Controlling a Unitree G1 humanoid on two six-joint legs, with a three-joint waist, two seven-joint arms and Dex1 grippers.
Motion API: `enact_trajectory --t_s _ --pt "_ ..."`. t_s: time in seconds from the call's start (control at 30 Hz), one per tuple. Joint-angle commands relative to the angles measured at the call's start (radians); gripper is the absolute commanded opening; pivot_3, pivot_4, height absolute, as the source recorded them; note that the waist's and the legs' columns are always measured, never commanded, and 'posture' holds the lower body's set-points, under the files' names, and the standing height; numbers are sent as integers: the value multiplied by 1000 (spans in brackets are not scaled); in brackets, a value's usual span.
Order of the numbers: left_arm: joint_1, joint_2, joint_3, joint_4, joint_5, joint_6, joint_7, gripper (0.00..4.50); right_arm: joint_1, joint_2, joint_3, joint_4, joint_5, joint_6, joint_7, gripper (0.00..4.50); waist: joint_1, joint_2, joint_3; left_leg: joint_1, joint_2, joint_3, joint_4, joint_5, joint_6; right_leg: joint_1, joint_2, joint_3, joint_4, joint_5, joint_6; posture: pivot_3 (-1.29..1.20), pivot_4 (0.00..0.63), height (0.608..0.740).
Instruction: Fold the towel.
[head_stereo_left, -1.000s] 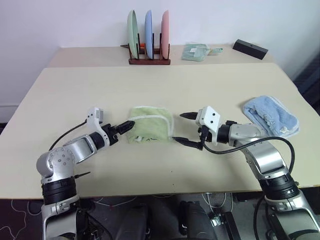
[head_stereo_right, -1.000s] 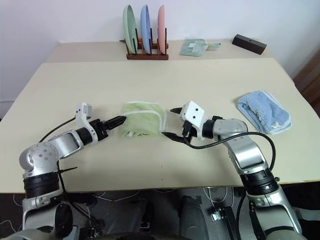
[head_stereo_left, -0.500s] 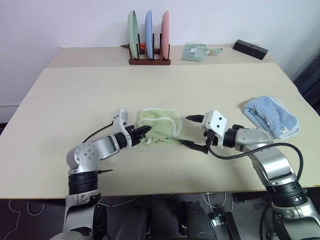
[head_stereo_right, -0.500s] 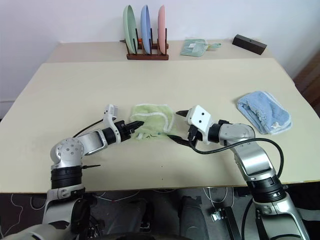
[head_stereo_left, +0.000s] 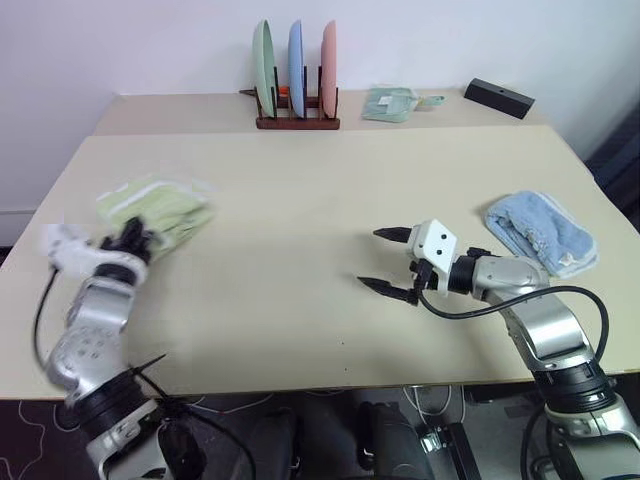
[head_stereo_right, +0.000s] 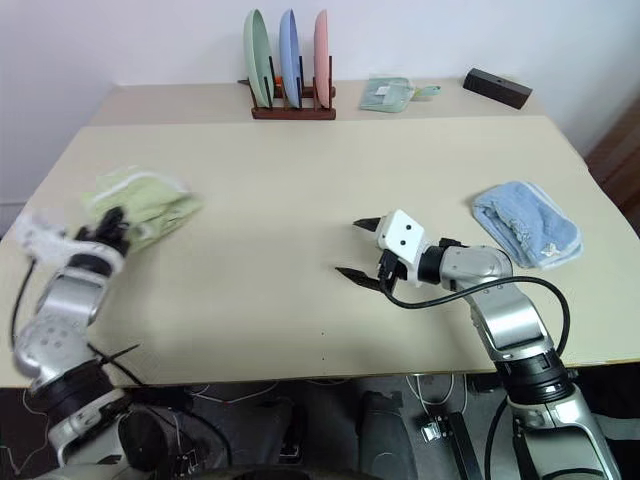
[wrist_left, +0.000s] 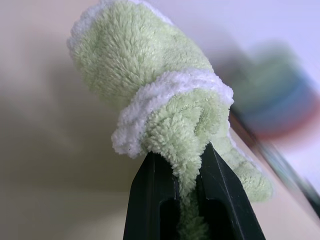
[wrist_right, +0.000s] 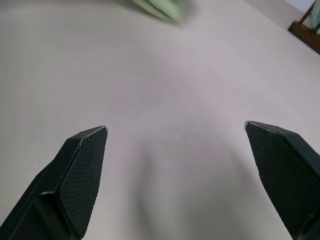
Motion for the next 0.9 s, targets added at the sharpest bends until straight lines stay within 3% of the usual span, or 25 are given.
enact_trajectory --t_s 0.03,0.27,0.37,0.53,0.6,0.8,0.9 --pt "49 -1 110 2 -94 -60 81 36 -29 12 2 10 2 -37 9 4500 3 -1 0 0 0 0 0 0 0 0 0 0 0 0 0 0 150 740" --pt "128 -25 64 -13 -161 -55 118 36 -63 24 16 61 -9 -71 19 4500 28 -4 -1 0 -1 -1 2 -1 1 2 0 -1 0 0 0 0 150 740" --pt "144 -26 60 -39 -234 -48 125 1167 -61 32 25 55 -10 -68 12 4500 25 -4 -1 0 -1 -1 2 -1 1 2 0 -1 0 0 0 0 150 740" --pt "199 17 28 -72 -325 -5 143 3697 -51 33 26 47 -11 -66 8 4500 24 -4 -1 0 0 -1 2 -1 1 2 0 -1 0 0 0 0 150 740" --pt "253 40 5 -111 -388 41 135 4468 -46 28 21 45 -10 -65 6 4500 22 -5 -1 0 0 -1 2 -1 1 1 0 -1 0 0 0 0 150 740" --pt "461 68 -43 -218 -584 117 142 4468 -34 12 5 39 -8 -64 5 4500 22 -4 -1 0 0 -1 2 -1 1 1 -1 0 0 0 -1 0 150 740" --pt "582 112 -113 -307 -615 171 86 4468 -33 5 -3 46 -10 -68 2 4500 24 -4 -1 0 0 -1 2 -2 3 1 -2 0 0 -2 -3 0 150 740"
